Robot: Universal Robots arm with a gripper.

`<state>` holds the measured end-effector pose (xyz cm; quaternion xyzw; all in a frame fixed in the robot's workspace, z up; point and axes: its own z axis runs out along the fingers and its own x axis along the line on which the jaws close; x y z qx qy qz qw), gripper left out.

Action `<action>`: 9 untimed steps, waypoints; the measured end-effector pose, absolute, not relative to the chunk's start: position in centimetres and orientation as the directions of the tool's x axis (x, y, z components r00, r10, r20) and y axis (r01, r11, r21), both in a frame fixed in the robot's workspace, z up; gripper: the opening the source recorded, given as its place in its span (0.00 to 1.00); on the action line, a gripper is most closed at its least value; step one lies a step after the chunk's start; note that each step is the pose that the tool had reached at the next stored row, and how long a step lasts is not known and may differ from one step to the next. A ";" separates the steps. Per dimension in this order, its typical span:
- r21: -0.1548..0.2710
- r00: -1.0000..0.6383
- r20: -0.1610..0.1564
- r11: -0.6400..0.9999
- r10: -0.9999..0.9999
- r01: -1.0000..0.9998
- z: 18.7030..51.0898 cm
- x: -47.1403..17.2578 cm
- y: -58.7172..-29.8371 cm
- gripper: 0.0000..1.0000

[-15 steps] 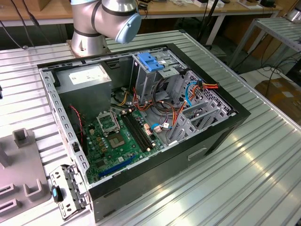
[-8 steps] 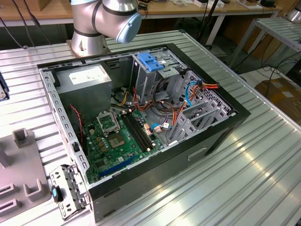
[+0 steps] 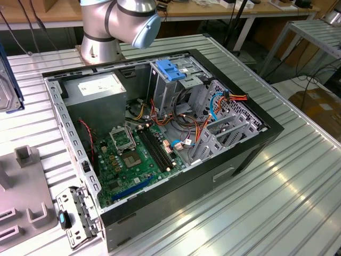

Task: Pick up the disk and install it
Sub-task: 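Pick up the disk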

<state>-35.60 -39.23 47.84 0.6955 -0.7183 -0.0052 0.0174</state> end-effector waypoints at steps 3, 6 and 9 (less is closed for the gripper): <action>0.032 -0.032 0.018 0.033 -0.999 -0.999 47.8 -35.1 -39.2 0.37; 0.032 -0.032 0.018 0.033 -0.999 -0.999 47.8 -34.7 -39.2 0.37; 0.032 -0.032 0.018 0.033 -0.999 -0.999 47.8 -34.3 -39.2 0.37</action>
